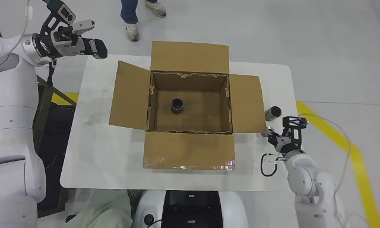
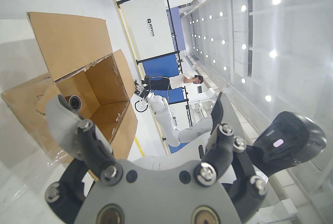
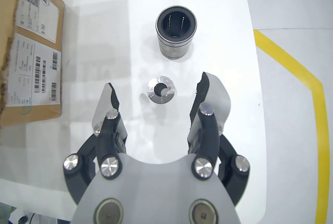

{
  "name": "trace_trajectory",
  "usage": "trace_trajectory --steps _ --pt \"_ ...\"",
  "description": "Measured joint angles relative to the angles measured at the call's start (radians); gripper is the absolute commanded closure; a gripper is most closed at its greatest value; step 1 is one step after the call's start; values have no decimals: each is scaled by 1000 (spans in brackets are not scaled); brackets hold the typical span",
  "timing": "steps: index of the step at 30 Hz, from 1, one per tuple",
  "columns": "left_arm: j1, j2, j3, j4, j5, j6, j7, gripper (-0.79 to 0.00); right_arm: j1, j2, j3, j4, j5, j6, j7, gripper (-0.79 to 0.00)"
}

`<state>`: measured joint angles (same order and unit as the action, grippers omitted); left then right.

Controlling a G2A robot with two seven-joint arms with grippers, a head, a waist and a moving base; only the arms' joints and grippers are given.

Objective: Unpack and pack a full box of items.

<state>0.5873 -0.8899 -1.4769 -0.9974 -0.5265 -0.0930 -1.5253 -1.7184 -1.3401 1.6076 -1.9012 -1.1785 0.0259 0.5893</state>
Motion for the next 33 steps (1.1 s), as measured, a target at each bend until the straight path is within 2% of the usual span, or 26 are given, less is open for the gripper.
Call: trace_trajectory --steps 11,16,18,20,22,28,33 --pt "0 0 0 0 0 0 0 -785 73 3 -41 94 -38 23 31 -582" --pt "0 0 0 0 0 0 0 -785 97 5 -48 118 -45 25 48 -517" --pt "0 0 0 0 0 0 0 -785 104 5 -51 126 -48 25 53 -382" --pt "0 0 0 0 0 0 0 -785 108 6 -54 131 -50 26 56 -305" --pt "0 0 0 0 0 0 0 -785 110 7 -56 135 -52 28 57 -175" --pt "0 0 0 0 0 0 0 -785 113 8 -63 142 -48 33 60 -9" --pt "0 0 0 0 0 0 0 -785 96 10 -63 111 -57 42 64 0"
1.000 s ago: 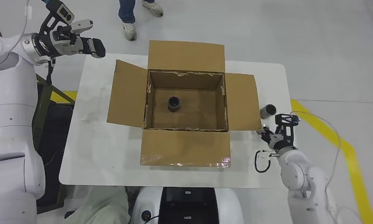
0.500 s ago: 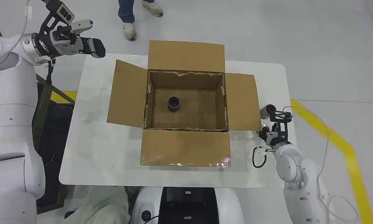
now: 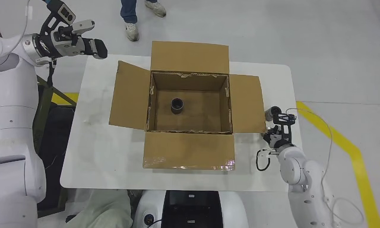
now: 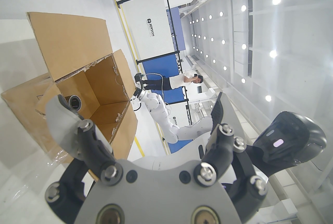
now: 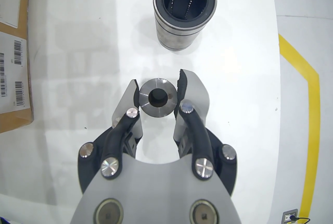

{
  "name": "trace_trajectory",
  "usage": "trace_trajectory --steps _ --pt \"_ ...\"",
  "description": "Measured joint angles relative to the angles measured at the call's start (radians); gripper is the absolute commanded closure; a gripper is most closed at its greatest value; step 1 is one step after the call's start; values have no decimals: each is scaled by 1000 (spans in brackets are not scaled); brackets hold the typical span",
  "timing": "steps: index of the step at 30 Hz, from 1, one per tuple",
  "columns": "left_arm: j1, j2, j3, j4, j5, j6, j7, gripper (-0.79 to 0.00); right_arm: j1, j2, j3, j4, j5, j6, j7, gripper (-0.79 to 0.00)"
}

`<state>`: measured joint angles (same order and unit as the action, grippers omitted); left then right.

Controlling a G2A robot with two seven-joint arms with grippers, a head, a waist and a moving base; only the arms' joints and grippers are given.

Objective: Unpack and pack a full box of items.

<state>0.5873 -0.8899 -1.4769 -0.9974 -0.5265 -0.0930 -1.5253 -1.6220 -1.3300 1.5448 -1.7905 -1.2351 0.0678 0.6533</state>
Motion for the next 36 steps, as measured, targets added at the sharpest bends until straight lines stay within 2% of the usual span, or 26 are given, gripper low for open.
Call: trace_trajectory --steps 17,28,36 --pt "0 0 0 0 0 0 0 -785 -150 9 20 -311 -118 33 -40 0" --pt "0 0 0 0 0 0 0 -785 -147 10 4 -448 -187 43 -60 0" --pt "0 0 0 0 0 0 0 -785 -87 9 -80 -513 -231 0 -76 0"
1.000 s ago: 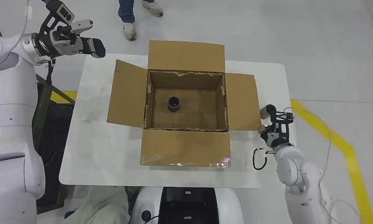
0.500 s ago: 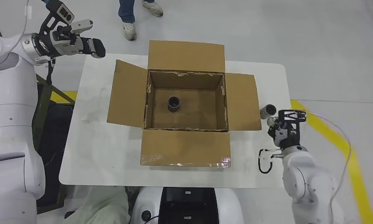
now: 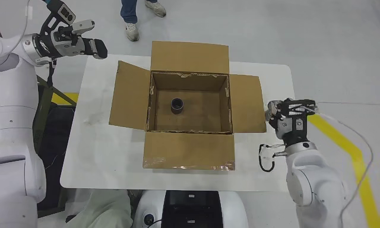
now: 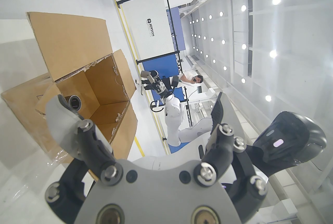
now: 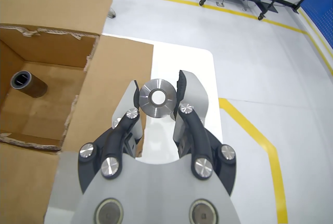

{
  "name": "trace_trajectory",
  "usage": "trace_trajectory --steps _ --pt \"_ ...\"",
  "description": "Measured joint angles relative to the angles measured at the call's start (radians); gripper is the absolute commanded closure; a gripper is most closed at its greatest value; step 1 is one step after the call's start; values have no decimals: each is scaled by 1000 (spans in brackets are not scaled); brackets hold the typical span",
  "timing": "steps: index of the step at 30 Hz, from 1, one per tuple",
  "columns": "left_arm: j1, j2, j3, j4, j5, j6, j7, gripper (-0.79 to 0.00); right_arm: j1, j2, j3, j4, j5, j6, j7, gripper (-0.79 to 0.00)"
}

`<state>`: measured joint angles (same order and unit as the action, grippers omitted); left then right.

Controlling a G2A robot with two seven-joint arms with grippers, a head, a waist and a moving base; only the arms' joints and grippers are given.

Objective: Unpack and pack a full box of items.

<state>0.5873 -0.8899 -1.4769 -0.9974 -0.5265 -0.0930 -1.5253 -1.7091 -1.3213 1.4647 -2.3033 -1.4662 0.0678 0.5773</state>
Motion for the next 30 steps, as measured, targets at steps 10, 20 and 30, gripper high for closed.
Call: trace_trajectory --steps 10,20,30 --pt "0 0 0 0 0 0 0 -785 179 -13 -206 61 -32 -56 39 0" --pt "0 0 0 0 0 0 0 -785 341 -38 -370 190 9 -61 93 0" --pt "0 0 0 0 0 0 0 -785 453 -62 -459 320 55 -49 124 0"
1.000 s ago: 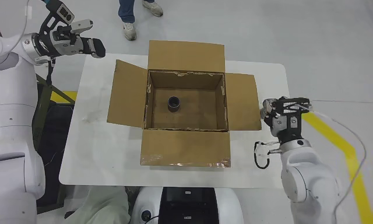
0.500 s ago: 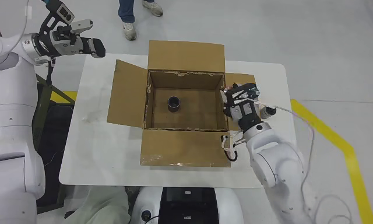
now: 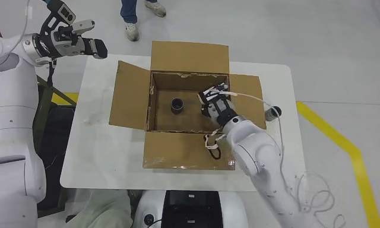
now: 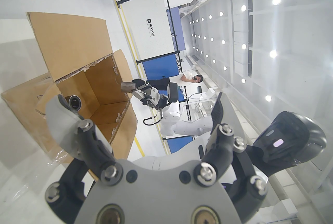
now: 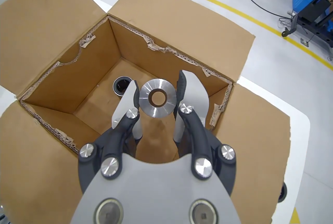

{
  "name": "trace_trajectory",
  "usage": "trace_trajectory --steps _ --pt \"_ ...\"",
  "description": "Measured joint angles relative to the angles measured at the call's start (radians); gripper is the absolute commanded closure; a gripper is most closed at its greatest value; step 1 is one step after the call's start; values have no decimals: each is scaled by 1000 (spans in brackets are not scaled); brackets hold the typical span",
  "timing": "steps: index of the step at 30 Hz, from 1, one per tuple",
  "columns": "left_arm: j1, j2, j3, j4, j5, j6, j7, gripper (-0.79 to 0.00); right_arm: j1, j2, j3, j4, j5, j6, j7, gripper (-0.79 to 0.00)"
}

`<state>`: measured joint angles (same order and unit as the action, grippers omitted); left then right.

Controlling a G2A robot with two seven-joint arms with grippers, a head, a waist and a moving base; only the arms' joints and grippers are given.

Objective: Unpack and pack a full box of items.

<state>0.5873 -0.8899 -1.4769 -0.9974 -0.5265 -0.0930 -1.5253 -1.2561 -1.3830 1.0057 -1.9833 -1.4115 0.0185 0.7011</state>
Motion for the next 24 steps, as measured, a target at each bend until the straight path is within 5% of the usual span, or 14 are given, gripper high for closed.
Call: trace_trajectory --steps 24 --pt "0 0 0 0 0 0 0 -785 236 -69 -104 436 181 63 -23 0"
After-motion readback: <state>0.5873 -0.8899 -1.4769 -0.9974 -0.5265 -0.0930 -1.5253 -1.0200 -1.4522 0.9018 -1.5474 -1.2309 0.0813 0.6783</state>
